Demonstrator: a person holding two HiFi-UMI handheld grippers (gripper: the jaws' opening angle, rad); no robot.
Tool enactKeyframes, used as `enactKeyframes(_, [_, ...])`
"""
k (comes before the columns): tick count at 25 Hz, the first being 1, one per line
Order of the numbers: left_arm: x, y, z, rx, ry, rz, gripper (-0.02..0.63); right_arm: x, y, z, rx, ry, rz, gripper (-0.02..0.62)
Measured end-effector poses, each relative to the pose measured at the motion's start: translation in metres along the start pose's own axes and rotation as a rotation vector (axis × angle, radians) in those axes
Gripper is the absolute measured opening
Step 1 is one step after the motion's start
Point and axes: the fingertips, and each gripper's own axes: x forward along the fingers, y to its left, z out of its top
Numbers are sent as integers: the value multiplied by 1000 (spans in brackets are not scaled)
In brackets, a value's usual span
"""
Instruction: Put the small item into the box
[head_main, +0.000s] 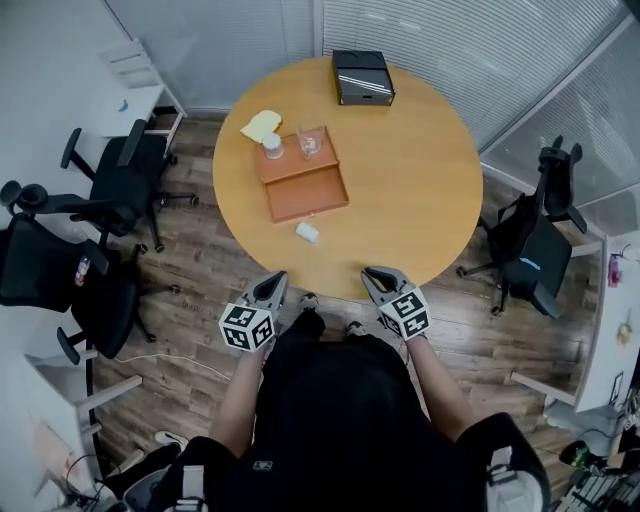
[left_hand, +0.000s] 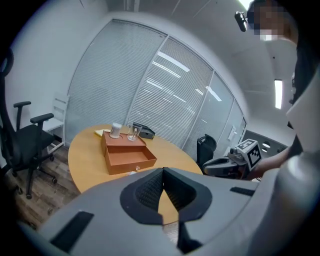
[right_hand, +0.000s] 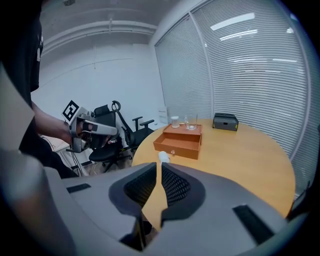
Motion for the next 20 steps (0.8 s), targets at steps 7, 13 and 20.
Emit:
enactKeyframes(7, [28, 26, -2, 27, 77, -98, 6, 27, -1, 13, 25, -9, -64, 28])
enactKeyframes(13, [53, 38, 6, 65, 134, -193, 6, 37, -6, 12, 63, 8, -137, 28])
enactKeyframes(20, [73, 42, 11, 112, 199, -289, 7, 40, -16, 17, 109, -11, -232, 28])
